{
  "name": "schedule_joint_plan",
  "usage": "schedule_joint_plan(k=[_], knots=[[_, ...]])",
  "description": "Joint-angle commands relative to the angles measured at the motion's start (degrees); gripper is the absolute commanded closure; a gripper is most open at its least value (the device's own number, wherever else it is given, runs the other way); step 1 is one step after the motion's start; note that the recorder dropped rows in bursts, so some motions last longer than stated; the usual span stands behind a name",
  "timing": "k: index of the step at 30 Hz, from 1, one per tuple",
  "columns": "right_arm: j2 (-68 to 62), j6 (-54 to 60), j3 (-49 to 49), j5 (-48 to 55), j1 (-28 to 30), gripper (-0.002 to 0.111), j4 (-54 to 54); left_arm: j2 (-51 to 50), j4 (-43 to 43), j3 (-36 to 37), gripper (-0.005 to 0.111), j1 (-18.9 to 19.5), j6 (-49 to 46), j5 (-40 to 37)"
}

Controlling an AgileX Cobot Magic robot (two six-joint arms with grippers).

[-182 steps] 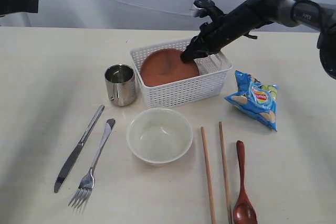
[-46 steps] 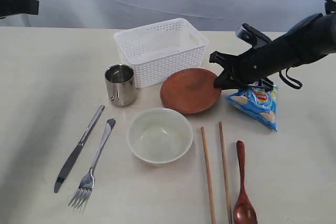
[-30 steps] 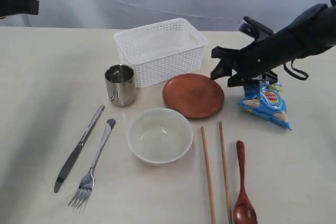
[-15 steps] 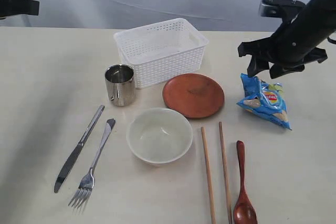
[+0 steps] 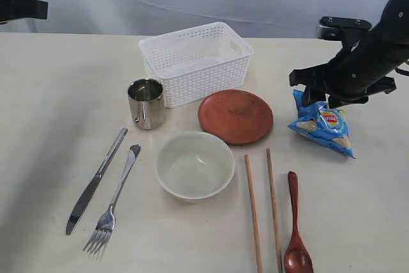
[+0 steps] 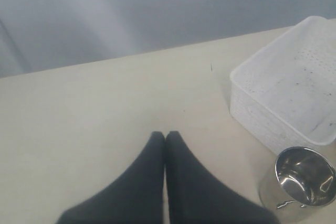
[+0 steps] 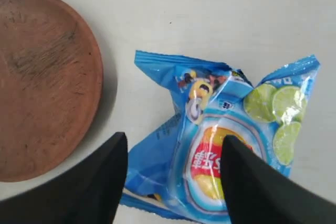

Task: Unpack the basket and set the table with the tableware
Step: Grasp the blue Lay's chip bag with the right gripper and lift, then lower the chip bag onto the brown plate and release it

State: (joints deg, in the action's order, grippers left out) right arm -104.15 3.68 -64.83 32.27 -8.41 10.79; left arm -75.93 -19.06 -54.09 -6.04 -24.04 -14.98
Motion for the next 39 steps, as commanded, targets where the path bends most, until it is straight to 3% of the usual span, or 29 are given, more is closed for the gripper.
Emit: schedule_joint_plan(k=[1,4,8,9,20,32,39], knots=[[-2.26,-1.04,0.27,-2.13,-0.01,0.058,-0.62,-0.14,-1.10,0.39,0.106,0.18,0.02,0.12],[-2.49,-1.04,0.27,-2.29,-0.01,0.071,-0.62,-0.14,-1.10,0.39,0.106,0.18,0.02,0.12],[-2.01,-1.08,0.27,-2.03,-0.01,0.107,-0.62,-0.14,-1.10,0.39,0.106,0.18,0.02,0.12],[-1.65,-1.39,0.27,-2.04,-0.01,0.108,-0.62,-0.14,-1.10,0.39,0.106,0.18,0.02,0.12],[6.33,-1.39,-3.14,2.29,-0.58,0.109,0.24,-0.14,-1.10,0.39,0.106,0.18,0.02,0.12],[5.58,-0.94,-8.47,-0.74,-14.81,0.109,0.06,-0.14,-1.10,0.39,0.106,0.18,0.02,0.12],[-0.44,-1.17,-8.47,-2.08,-15.06,0.109,0.06,-0.14,-1.10,0.39,0.106,0.18,0.02,-0.10]])
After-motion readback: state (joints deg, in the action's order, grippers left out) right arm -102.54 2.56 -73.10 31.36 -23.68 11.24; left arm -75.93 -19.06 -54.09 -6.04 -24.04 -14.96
